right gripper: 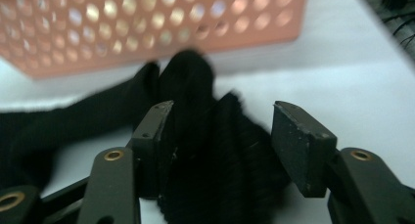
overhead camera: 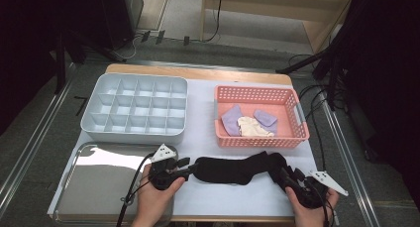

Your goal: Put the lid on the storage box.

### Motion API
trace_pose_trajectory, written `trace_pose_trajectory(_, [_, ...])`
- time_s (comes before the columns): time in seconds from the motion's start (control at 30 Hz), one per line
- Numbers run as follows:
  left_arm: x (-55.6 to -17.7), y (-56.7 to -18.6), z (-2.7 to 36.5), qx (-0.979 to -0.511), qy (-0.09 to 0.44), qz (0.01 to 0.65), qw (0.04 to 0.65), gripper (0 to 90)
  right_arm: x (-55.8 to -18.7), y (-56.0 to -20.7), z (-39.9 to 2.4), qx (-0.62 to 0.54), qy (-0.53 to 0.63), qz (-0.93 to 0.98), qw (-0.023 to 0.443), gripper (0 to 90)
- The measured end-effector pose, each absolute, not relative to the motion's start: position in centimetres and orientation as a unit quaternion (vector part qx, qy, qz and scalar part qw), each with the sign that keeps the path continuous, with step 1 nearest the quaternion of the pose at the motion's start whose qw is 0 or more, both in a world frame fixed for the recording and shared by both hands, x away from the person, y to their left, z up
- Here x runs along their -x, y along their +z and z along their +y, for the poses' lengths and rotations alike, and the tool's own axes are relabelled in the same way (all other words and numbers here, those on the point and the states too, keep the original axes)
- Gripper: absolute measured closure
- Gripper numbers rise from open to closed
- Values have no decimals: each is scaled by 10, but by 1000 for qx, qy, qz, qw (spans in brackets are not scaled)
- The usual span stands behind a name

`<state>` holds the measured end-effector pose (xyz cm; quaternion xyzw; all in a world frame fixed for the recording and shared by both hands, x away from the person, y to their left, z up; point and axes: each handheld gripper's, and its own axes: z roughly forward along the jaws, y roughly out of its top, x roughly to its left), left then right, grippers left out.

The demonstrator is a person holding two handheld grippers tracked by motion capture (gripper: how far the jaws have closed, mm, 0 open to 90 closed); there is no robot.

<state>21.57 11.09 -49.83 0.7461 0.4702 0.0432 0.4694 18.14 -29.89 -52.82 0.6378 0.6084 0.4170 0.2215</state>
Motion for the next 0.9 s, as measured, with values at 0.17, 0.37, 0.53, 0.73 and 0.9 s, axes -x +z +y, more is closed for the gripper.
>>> trace_pose_trajectory(0.17, [-216,-500,109,-749,37,467,468,574,-181,-532,-294,-647,401,604,235,592])
trace_pose_trajectory(0.37, [-215,-500,109,-744,33,468,476,569,-177,-532,-302,-654,429,584,216,788])
trace_pose_trajectory(0.53, [-215,-497,113,-739,36,471,480,570,-168,-518,-315,-650,447,557,260,790])
trace_pose_trajectory(0.73, [-216,-499,111,-742,36,471,477,572,-159,-497,-303,-610,488,555,284,790])
trace_pose_trajectory(0.9, [-216,-500,109,-744,37,470,474,571,-153,-486,-264,-561,520,589,260,789])
